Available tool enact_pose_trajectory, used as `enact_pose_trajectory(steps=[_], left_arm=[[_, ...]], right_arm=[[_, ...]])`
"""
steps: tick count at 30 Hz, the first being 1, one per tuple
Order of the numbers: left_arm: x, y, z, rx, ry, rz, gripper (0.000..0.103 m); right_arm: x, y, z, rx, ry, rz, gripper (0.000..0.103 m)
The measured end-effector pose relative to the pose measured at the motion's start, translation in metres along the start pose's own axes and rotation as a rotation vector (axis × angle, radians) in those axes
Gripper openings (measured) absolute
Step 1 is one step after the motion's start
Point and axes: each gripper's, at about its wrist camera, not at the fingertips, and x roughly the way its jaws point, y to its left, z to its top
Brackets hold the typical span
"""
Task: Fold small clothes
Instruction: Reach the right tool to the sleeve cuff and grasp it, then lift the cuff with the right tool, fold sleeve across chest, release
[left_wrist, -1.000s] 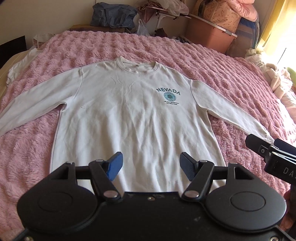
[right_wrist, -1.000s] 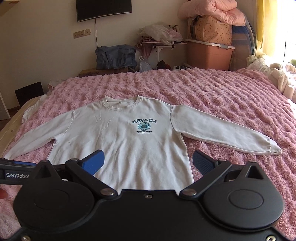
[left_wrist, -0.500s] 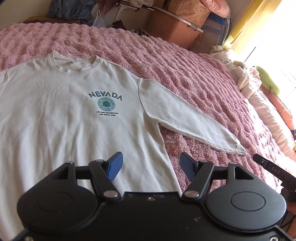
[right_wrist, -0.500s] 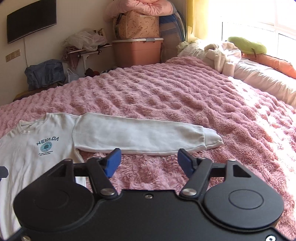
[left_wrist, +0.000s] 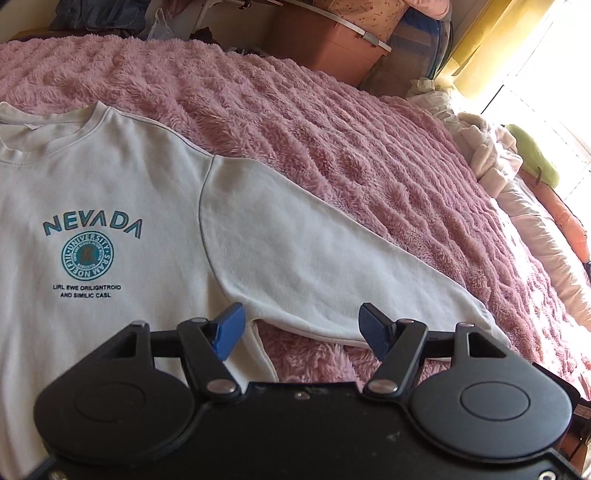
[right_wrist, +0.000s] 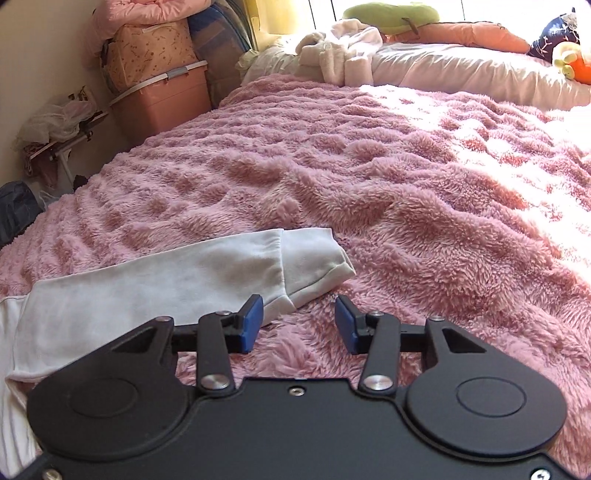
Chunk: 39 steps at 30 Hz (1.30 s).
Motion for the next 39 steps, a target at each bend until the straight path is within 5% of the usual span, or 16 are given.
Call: enact_pose_trajectory(steps=[12, 16, 26, 39], left_arm=[[0.060, -0.007, -0.010, 0.023, 0.086, -0.002, 0.072], [0.066, -0.010, -0.014, 0.050, 0.094, 0.007, 0.072], [0.075, -0.003, -0.002, -0.005, 0.146, -0.031, 0.072], [-0.074, 0.081, 0.018, -0.055, -0.004, -0.002, 0.072]], right_arm=[[0.054, -0.026, 0.007, 0.200, 0.012, 0.040, 0.043], [0.057, -0.022, 0.012, 0.198, 0.002, 0.061, 0.010], [0.018, 0.009, 0.039, 0.148, -0.089, 0.150, 0.009], [-0.062, 0.154, 0.064, -0.015, -0.204, 0.428, 0.009]])
